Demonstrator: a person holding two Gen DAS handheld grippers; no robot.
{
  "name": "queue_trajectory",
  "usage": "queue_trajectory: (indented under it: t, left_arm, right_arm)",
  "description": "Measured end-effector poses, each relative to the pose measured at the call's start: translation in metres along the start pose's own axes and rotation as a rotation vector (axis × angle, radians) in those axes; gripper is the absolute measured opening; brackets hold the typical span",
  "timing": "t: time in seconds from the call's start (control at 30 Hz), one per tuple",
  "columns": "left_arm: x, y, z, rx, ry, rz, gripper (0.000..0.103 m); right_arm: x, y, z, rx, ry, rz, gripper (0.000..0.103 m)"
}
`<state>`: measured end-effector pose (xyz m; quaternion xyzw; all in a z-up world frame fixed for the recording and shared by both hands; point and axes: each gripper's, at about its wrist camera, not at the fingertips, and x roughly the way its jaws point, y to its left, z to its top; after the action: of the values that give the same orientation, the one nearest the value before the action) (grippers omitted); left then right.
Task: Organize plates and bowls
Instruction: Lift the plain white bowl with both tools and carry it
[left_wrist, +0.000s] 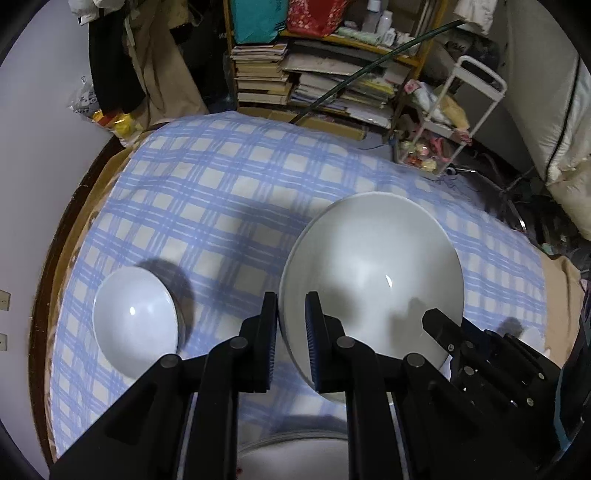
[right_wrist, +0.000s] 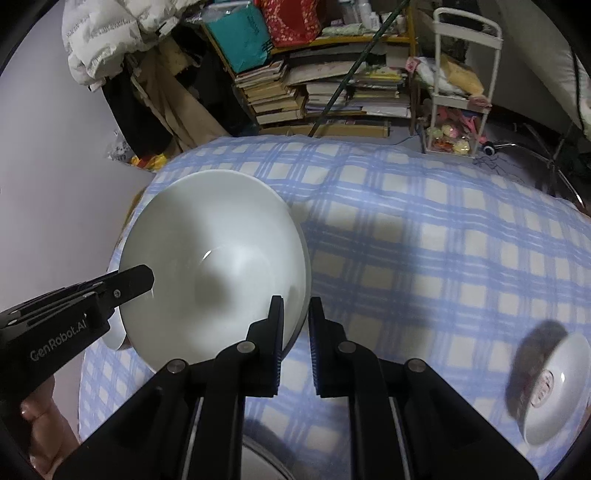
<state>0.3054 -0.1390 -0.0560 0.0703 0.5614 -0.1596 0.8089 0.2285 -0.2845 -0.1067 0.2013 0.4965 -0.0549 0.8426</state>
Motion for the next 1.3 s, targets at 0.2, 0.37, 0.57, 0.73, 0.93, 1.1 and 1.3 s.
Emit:
queue_trajectory:
  t: [0.2, 0.37, 0.57, 0.73, 0.93, 1.1, 1.3]
  left_arm:
    - [-0.02, -0.007, -0.03, -0.027, -0.014, -0.007, 0.014]
    - [-0.033, -0.009, -0.053, -0.053, -0.01, -0.042, 0.014]
    - [-0.048, -0.019, -0.074, -0.032, -0.015, -0.048, 0.014]
    - [-0.057, -0.033, -0.086, -0.007, -0.021, -0.046, 0.014]
    - [-0.059, -0.049, -0.098, 0.021, -0.012, -0.056, 0.014]
    - [-0.051, -0.062, -0.106, 0.04, 0.011, -0.05, 0.014]
    - [-0.032, -0.076, -0.116, 0.058, 0.055, -0.046, 0.014]
  right_arm:
    - [-0.034, -0.001, -0.02, -0.032, -0.019, -0.03, 0.014]
    - [-0.057, -0.002, -0.038, -0.061, -0.04, -0.05, 0.014]
    - [-0.076, -0.011, -0.057, -0.044, -0.052, -0.046, 0.014]
    - [-0.086, -0.019, -0.072, -0.041, -0.052, -0.053, 0.014]
    - [-0.095, -0.031, -0.084, -0.032, -0.049, -0.069, 0.014]
    - [-0.095, -0.046, -0.091, -0.017, -0.038, -0.07, 0.014]
    - [-0.085, -0.063, -0.104, -0.004, 0.002, -0.083, 0.014]
